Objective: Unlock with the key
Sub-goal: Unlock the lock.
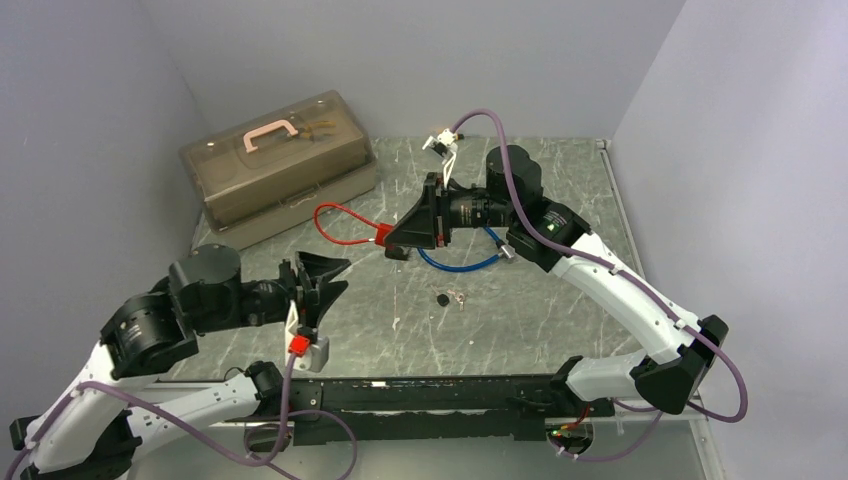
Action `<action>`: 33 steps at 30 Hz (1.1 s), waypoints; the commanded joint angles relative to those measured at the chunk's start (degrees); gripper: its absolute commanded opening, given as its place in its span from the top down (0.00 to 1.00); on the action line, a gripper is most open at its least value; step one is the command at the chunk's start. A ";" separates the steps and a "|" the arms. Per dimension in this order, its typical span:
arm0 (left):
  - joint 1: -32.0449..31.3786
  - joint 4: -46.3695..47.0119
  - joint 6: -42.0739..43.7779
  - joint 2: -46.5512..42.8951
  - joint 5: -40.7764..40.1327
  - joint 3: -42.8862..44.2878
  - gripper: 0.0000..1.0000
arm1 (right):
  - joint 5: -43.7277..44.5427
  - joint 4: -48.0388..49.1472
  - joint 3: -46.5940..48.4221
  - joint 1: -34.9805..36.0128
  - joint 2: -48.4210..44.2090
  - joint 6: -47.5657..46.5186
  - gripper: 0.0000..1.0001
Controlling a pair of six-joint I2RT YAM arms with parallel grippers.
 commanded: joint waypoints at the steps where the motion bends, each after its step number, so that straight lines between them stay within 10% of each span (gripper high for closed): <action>1: 0.08 10.27 -2.99 -1.51 -5.36 -3.92 0.54 | -0.42 10.00 0.79 1.17 -0.14 4.43 1.00; 13: 0.07 14.73 -3.35 -1.58 -11.98 -5.66 0.57 | 1.66 9.24 1.65 4.66 0.17 3.71 1.00; 25: 1.51 14.05 -0.72 -1.14 -12.61 -6.25 0.95 | 2.54 8.07 0.99 8.18 -0.19 1.94 1.00; 33: 2.11 10.07 1.14 -1.24 -8.49 -4.26 1.00 | 3.87 8.38 1.72 8.22 0.34 1.74 0.65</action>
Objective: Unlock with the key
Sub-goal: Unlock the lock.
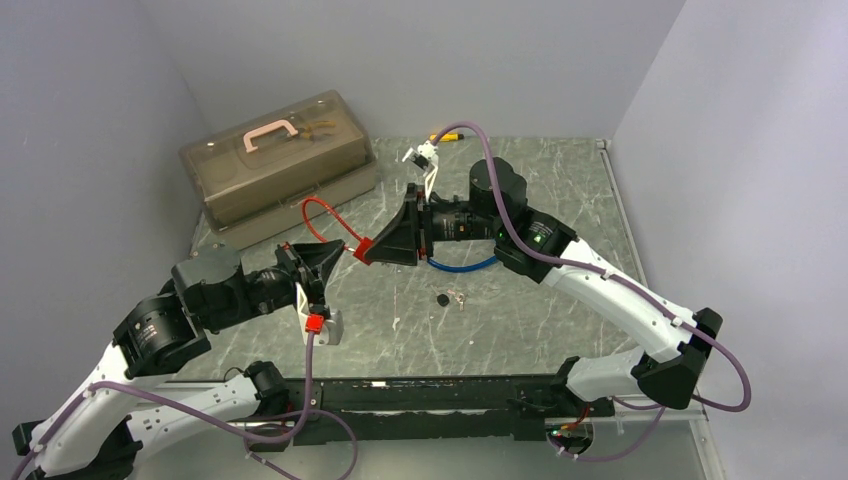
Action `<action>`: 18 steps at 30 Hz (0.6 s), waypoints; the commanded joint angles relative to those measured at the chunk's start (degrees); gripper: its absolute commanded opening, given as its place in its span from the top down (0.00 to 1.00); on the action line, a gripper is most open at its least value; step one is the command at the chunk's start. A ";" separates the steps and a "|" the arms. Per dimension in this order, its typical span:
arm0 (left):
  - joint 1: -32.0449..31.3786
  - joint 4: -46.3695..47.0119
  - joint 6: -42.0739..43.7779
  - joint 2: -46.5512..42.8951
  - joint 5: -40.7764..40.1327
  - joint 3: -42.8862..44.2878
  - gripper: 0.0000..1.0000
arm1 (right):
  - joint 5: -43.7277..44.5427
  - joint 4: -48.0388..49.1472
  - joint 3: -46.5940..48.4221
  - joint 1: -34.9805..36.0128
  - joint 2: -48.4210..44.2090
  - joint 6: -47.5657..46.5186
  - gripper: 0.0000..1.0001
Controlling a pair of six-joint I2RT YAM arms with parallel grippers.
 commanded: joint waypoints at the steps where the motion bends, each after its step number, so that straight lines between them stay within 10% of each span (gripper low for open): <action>1: 0.44 -1.38 2.09 0.39 2.00 2.41 1.00 | -0.30 2.56 1.92 0.53 -0.28 -0.64 0.62; 18: 0.53 0.94 3.66 -0.36 -0.24 0.97 1.00 | -3.00 -2.26 5.35 0.85 3.35 -1.20 0.60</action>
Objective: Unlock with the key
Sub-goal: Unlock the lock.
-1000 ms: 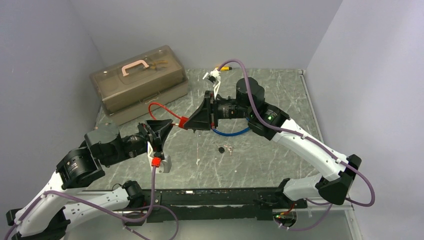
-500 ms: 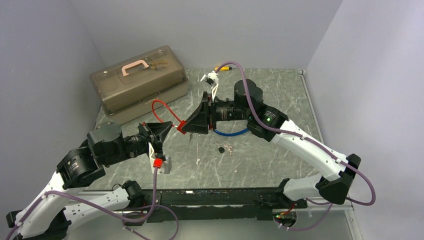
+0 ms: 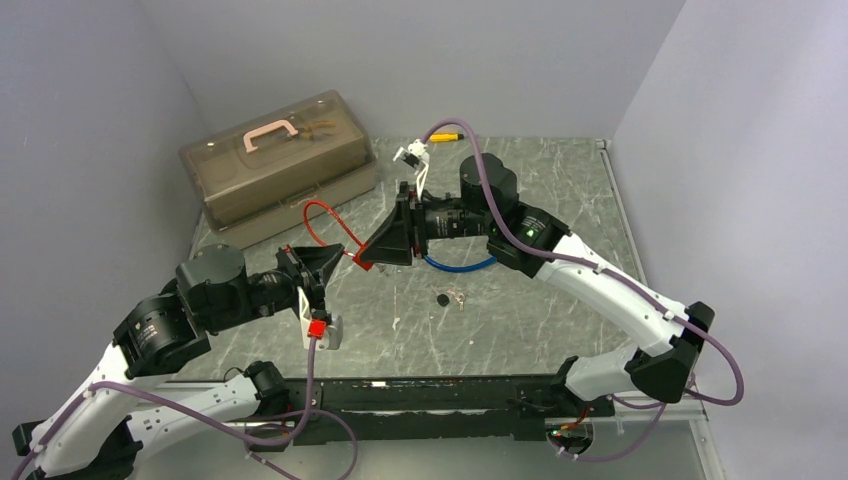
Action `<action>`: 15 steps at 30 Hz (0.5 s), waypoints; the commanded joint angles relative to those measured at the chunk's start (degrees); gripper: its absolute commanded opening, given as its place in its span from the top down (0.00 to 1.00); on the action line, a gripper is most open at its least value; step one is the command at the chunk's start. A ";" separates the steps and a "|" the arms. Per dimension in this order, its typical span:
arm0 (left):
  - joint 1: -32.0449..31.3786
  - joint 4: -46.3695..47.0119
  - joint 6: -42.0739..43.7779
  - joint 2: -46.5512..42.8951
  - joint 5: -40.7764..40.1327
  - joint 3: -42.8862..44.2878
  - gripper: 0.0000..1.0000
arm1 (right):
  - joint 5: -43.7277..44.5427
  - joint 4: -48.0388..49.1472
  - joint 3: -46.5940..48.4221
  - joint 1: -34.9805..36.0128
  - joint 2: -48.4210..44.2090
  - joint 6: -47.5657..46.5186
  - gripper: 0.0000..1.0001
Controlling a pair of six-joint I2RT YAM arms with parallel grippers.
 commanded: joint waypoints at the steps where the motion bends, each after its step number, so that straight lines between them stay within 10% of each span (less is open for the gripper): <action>1: 0.24 4.08 0.94 -0.40 -0.81 0.88 1.00 | -2.57 -0.67 3.11 0.68 1.56 -0.25 0.60; 7: 0.20 4.68 1.52 -0.58 -1.32 0.61 1.00 | -2.94 -2.09 4.37 1.90 3.47 -0.78 0.64; 12: 0.20 4.27 2.65 -0.73 -1.22 0.24 1.00 | -1.57 -2.74 5.02 1.98 3.28 -1.67 1.00; 15: 0.26 3.36 4.17 -1.10 -1.04 -0.12 1.00 | -1.08 -5.72 6.42 1.95 3.19 -3.79 1.00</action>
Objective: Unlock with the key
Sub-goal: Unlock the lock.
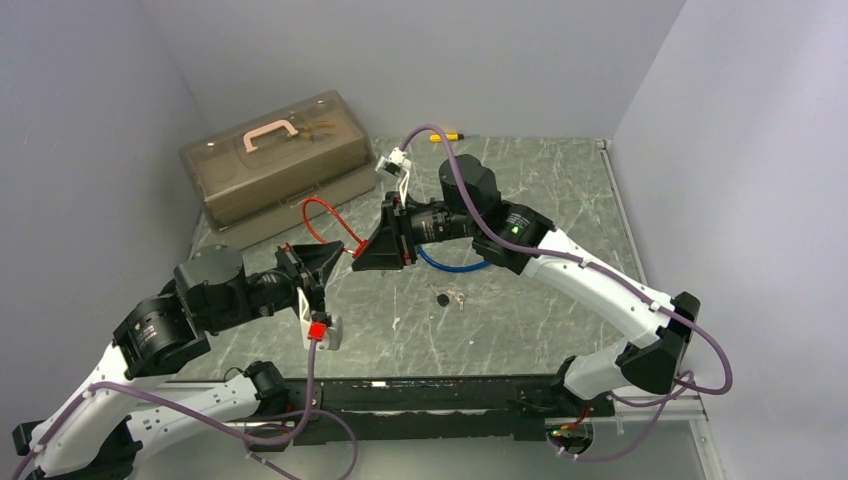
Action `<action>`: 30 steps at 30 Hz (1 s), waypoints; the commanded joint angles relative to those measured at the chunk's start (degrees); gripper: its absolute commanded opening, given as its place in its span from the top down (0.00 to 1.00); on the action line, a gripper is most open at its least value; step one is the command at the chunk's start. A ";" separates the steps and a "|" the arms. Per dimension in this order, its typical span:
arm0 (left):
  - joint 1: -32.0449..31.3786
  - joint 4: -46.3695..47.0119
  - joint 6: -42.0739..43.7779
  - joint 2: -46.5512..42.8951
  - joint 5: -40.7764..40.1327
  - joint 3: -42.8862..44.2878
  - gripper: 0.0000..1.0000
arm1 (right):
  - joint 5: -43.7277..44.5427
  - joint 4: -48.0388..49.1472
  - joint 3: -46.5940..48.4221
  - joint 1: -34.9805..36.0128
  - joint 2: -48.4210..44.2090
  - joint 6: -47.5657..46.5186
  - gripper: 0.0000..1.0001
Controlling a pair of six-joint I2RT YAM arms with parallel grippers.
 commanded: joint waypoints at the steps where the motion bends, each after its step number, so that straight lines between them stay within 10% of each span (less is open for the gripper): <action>1: 0.27 2.22 2.75 -0.98 -0.18 -0.03 1.00 | 0.03 -3.02 4.61 0.22 -0.66 -3.34 1.00; 30: -3.02 0.77 12.23 -1.10 -1.30 6.56 1.00 | -0.26 -19.26 -9.72 3.89 -1.11 -10.38 1.00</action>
